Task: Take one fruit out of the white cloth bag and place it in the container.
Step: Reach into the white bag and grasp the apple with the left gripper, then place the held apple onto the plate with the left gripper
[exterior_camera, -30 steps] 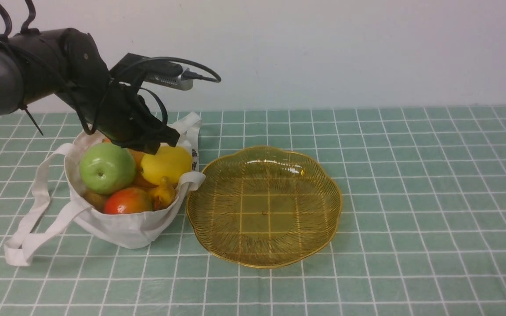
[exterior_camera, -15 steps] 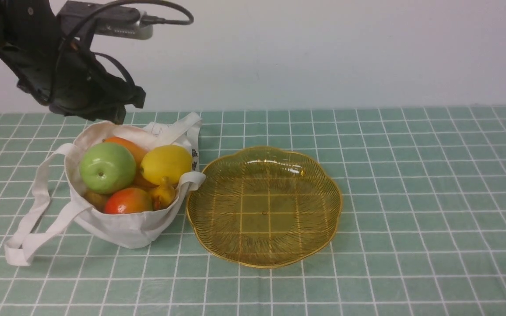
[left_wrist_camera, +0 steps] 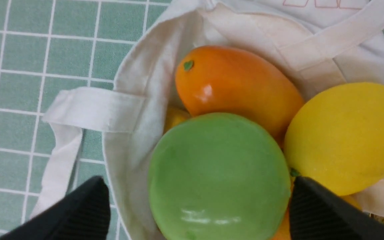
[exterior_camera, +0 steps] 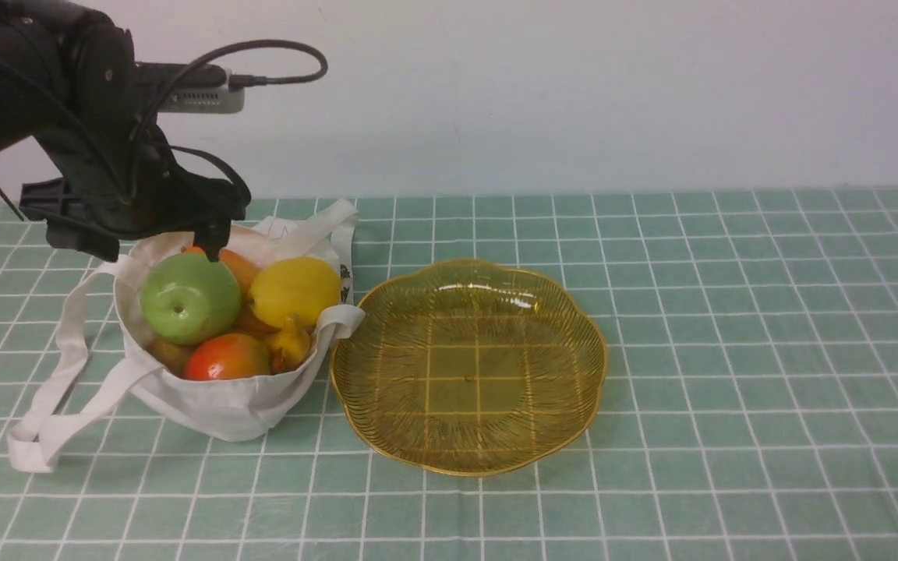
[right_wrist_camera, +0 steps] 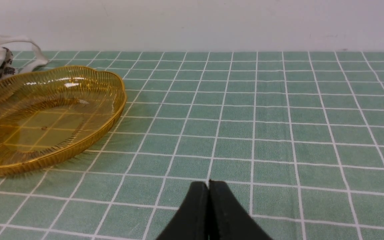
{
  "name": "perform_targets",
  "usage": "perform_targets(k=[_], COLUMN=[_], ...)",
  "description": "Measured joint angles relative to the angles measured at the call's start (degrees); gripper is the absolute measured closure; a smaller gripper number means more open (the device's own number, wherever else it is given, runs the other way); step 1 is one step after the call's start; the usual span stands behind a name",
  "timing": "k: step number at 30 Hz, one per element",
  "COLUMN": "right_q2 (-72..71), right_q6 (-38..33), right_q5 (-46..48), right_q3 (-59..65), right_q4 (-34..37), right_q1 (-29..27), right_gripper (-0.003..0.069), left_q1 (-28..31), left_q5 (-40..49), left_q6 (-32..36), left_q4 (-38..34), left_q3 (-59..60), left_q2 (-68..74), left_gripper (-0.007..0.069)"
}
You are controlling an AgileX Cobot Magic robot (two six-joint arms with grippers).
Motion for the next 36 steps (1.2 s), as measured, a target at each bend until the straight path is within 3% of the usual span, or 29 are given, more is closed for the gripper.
perform_targets(k=[14,20,27,36], right_q2=[0.0,0.0,0.0,0.0], right_q6=[0.0,0.0,0.0,0.0], right_q5=[0.0,0.0,0.0,0.0], right_q3=[0.0,0.0,0.0,0.0], right_q4=[0.0,0.0,0.0,0.0], right_q1=[0.0,0.0,0.0,0.0], right_gripper=[0.0674,0.0674,0.0674,0.0674], left_q1=[0.0,0.0,0.0,-0.1], left_q5=[-2.2,-2.3,-1.8,8.0], left_q6=[-0.3,-0.3,-0.3,0.8], left_q4=[-0.4,-0.4,-0.4,1.0], left_q3=[0.0,0.0,-0.1,-7.1], left_q2=[6.4,6.9,6.9,1.3], left_gripper=[-0.006,0.0024,0.0031,0.0031])
